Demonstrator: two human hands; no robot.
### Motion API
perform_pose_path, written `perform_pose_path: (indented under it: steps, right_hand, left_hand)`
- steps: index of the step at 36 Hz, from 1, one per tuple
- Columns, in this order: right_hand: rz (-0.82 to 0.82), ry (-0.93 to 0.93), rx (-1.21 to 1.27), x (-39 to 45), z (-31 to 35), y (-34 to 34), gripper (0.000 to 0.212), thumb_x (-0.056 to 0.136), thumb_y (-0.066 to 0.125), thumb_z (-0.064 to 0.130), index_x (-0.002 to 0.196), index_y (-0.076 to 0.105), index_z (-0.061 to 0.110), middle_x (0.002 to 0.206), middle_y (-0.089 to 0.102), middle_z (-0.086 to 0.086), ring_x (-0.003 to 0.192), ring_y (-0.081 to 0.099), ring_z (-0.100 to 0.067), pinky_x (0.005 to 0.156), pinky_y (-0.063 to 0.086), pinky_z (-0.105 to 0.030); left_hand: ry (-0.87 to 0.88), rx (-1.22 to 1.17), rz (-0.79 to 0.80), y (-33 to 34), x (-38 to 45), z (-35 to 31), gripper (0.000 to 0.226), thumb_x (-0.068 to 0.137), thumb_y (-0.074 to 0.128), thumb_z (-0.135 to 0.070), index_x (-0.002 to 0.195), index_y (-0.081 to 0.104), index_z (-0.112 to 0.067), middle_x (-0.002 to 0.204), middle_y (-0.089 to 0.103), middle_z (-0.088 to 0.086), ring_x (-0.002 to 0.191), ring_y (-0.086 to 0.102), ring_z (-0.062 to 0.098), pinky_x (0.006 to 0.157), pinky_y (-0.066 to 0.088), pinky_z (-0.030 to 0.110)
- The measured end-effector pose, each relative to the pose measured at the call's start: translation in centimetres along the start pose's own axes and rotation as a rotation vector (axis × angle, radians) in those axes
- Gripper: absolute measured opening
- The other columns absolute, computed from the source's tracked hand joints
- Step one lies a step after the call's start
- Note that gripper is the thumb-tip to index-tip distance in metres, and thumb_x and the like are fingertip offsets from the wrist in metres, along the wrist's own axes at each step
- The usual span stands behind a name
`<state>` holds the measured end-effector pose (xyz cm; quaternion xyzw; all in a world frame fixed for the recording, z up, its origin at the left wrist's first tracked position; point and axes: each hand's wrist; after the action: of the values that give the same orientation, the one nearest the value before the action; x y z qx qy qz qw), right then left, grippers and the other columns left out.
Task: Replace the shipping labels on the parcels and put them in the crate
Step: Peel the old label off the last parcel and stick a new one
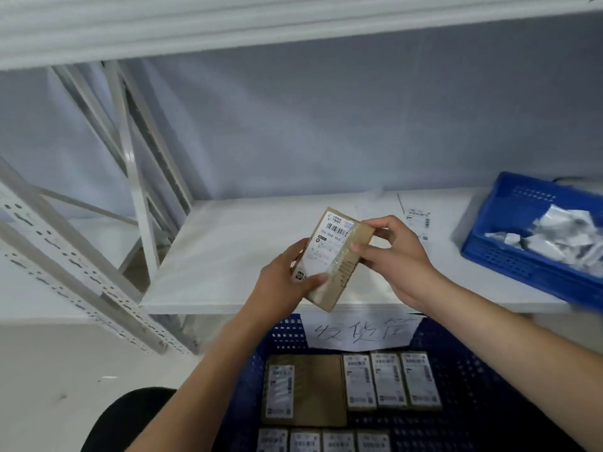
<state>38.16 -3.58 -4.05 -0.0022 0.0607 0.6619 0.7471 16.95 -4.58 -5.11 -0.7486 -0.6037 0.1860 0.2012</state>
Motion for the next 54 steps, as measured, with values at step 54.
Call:
perform_pose_path:
  steps: [54]
  right_hand:
    - [-0.012, -0.161, -0.293, 0.2, -5.9, -8.8, 0.025, 0.089, 0.075, 0.014, 0.11, 0.07, 0.027, 0.107, 0.073, 0.008, 0.105, 0.066, -0.004, 0.085, 0.052, -0.015]
  left_hand:
    - [-0.211, -0.257, 0.198, 9.8, 3.2, -0.4, 0.046, 0.086, 0.08, -0.03, 0.128, 0.067, -0.045, 0.11, 0.076, -0.008, 0.102, 0.073, 0.009, 0.082, 0.064, 0.04]
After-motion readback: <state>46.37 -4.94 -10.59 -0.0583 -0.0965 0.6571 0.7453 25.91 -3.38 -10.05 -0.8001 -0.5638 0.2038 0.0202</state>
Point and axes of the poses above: each hand's wrist, its own x-axis towards the middle knuckle, its own y-axis out of the palm, z = x × y
